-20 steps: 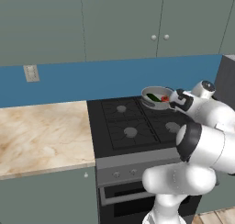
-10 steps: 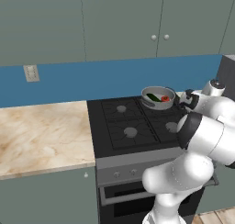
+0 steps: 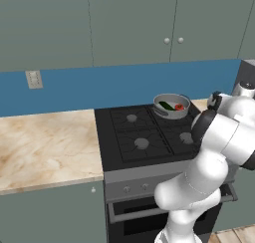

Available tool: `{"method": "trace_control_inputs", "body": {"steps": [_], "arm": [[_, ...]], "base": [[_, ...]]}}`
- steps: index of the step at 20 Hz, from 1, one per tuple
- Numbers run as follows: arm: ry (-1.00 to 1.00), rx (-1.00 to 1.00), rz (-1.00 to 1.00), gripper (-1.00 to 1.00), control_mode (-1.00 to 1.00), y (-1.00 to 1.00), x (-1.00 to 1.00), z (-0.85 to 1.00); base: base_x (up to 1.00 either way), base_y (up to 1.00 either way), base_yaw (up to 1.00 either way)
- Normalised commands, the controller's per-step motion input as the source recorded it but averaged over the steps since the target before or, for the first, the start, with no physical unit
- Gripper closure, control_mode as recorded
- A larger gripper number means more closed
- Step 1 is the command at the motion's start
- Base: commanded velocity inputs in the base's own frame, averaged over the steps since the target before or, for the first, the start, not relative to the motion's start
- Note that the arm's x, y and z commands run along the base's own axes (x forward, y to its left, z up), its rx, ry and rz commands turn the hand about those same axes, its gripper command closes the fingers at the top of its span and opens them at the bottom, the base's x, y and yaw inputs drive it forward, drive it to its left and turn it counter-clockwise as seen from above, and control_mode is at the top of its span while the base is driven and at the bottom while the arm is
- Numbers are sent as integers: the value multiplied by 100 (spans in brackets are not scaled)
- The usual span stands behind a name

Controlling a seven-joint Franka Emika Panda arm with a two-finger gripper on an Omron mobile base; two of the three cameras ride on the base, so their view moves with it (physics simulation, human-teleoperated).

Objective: Put the cucumber and bell pepper in the pot. Retrieve the spatula and lightly stir the vegetables in the pot.

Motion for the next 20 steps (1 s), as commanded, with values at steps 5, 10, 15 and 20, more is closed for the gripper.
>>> {"method": "trace_control_inputs", "body": {"steps": [5, 10, 15, 20], "arm": [[0, 3, 0, -100, -100, -42, -53, -11], [0, 2, 0, -100, -100, -15, -45, -14], [7, 0, 0, -100, -100, -16, -5, 0], [11, 0, 0, -100, -100, -43, 7, 0]], "base": [[0, 0, 0], [0, 0, 0], [0, 0, 0], [0, 0, 0]]}}
